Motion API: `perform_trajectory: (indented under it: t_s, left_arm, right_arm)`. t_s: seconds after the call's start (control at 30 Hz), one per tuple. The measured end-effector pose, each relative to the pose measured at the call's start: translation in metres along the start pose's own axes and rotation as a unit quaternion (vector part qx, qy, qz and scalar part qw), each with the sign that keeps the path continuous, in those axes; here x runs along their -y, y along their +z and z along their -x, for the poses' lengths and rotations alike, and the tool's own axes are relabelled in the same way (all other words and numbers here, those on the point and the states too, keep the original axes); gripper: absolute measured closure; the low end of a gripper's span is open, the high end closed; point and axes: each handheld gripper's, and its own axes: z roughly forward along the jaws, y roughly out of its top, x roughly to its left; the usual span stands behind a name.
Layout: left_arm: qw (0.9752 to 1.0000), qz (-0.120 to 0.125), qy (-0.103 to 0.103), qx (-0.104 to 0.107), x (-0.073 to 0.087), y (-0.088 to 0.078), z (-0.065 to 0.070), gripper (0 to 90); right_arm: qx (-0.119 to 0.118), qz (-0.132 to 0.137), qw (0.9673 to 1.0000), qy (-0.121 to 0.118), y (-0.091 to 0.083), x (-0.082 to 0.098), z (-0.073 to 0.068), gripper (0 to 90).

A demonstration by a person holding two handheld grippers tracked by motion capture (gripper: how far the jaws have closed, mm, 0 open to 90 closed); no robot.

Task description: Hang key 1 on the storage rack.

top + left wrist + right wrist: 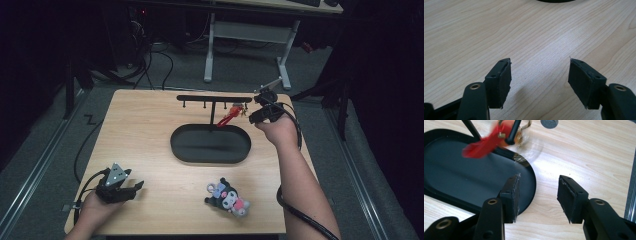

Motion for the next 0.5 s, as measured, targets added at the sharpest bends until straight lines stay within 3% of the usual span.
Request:
perform_trajectory:
  t_s: [0.23,0.5]
  left_arm:
    - [1.0000,0.003,0.002,-0.001,-0.001,0.001,0.001,35.2]
    - [1.0000,0.000,0.006,0.000,-0.002,0.002,0.004,35.2]
  right_arm:
    - [-0.006,-0.001,1.0000,0.001,0.002,0.019,0.000,49.9]
    - [-0.016,-0.002,0.9999,-0.002,0.009,0.058,-0.003,45.7]
